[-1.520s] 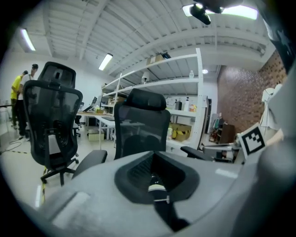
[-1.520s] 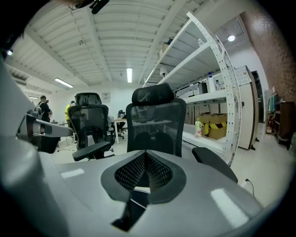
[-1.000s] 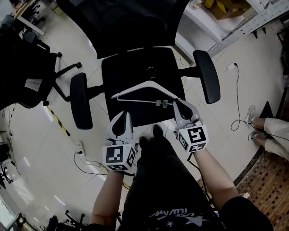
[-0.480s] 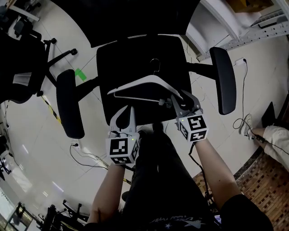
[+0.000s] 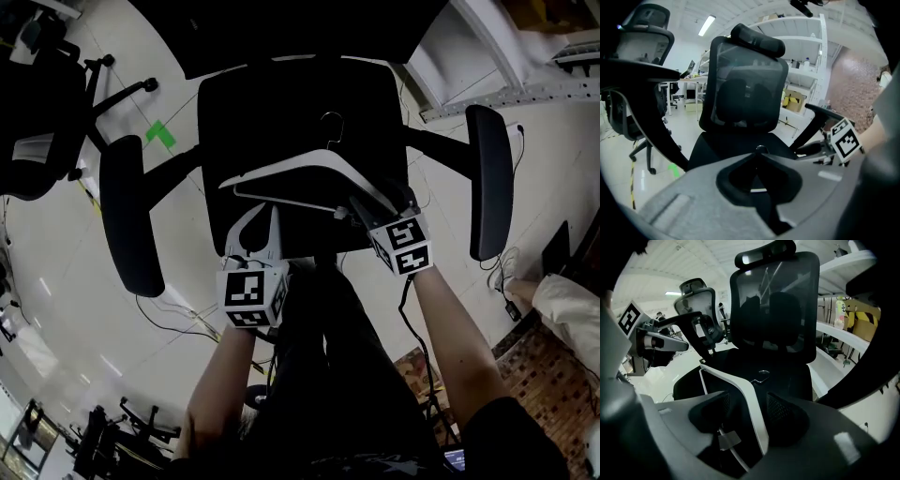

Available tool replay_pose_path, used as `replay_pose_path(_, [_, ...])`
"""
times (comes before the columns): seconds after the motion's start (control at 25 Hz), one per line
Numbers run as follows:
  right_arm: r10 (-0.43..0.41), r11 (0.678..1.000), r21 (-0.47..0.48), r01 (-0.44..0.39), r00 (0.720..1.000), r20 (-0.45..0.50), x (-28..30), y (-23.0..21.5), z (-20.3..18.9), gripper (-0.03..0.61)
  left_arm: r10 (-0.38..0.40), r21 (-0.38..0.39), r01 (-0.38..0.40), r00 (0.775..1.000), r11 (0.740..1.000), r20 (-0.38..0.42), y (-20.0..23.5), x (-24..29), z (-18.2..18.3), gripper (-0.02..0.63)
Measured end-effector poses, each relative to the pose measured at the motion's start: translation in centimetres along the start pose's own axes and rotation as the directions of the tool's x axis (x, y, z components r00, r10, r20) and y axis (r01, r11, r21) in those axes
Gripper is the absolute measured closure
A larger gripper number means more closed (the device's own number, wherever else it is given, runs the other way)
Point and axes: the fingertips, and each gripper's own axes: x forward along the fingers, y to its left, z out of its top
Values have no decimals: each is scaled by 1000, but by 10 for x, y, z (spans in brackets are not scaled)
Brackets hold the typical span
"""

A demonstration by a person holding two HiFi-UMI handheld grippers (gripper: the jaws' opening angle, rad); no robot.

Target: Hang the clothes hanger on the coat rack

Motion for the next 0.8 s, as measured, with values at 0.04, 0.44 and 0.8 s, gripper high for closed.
replay_pose_path(0.04, [6,1000,-4,-7,1000,-20,4,-1,-4,325,7,-1,-7,1000,1000,-6,2,3,-4,609])
replay_pose_path(0.44, [51,996,-63,-65,979,-198,40,-8,-37,325,13,-12,-14,996,1000,-90,5,31,-36,609])
replay_pose_path(0.8, [36,980,-172,-96,944,-328,61,-14,-56,348,30,-35,-34,995,999,-97,8,38,-44,609])
